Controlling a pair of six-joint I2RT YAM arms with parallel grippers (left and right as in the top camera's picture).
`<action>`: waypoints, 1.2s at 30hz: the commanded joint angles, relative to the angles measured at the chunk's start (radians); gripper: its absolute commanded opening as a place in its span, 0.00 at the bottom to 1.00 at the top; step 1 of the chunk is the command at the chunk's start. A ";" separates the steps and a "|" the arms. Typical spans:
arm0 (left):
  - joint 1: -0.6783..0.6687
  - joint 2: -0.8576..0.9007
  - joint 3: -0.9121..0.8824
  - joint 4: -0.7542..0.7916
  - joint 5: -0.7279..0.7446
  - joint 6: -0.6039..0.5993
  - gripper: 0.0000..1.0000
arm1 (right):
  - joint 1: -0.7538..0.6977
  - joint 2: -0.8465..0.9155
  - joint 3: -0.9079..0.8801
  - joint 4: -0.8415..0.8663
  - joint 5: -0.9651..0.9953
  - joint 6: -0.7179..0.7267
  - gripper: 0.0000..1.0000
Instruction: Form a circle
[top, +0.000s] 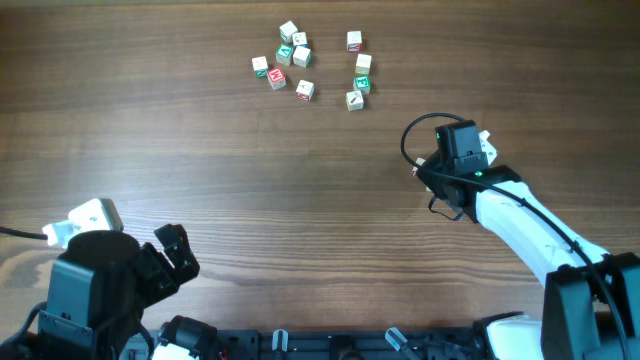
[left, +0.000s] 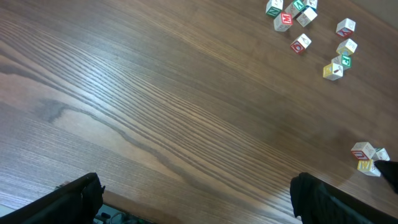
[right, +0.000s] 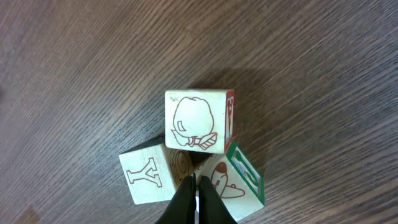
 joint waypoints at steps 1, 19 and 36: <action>0.005 0.002 0.000 0.002 0.005 -0.010 1.00 | 0.004 -0.061 -0.008 0.006 0.047 0.010 0.04; 0.005 0.002 0.000 0.002 0.005 -0.010 1.00 | 0.004 0.021 -0.010 0.067 0.036 -0.008 0.05; 0.005 0.002 0.000 0.002 0.005 -0.010 1.00 | 0.004 0.046 -0.010 0.066 0.016 -0.014 0.05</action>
